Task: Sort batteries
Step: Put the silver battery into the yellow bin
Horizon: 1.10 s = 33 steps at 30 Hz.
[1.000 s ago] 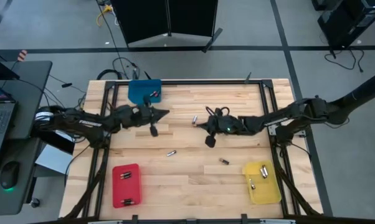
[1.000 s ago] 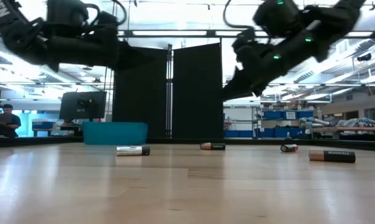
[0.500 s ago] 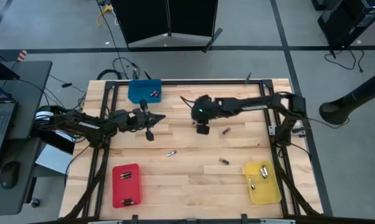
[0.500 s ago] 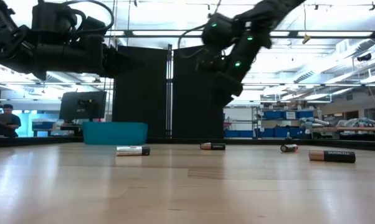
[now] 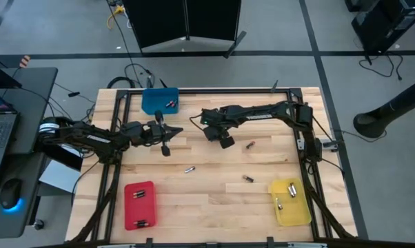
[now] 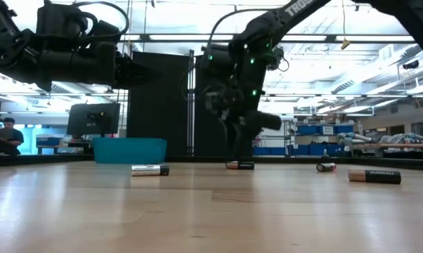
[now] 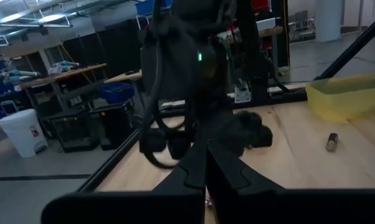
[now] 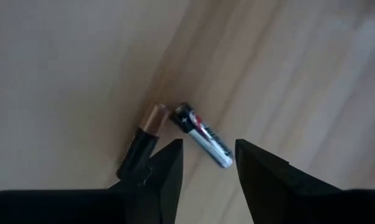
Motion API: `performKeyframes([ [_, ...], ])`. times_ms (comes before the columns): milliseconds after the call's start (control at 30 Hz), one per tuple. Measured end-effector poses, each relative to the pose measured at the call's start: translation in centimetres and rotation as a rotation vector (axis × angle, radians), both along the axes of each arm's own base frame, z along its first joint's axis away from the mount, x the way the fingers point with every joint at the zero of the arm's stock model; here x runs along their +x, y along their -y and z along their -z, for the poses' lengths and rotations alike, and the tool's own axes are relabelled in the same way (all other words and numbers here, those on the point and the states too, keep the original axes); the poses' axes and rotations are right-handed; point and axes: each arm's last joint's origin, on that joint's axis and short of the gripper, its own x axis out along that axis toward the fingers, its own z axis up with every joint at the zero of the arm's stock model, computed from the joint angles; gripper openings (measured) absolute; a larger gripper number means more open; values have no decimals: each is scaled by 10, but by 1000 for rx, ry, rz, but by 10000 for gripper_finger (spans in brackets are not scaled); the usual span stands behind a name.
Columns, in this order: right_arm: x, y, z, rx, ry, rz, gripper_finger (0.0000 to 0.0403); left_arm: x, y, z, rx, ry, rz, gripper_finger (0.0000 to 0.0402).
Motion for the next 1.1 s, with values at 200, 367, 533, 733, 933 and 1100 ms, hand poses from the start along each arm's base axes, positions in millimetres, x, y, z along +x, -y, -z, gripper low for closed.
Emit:
performKeyframes([
  [200,0,11,16,-33,-53,-32,158,0,0,2,-8,-21,1,13],
  [367,0,18,22,-17,-58,-20,153,0,0,3,-11,-25,1,13],
  [533,-2,24,25,46,-46,-7,131,0,0,3,-12,-30,1,13],
  [733,-3,24,25,74,-44,37,67,0,0,4,-24,-32,2,13],
  [933,-3,22,19,55,-23,81,52,0,0,4,-25,-32,2,13],
  [1100,-9,14,-17,63,59,211,52,0,0,4,-24,-31,2,13],
])
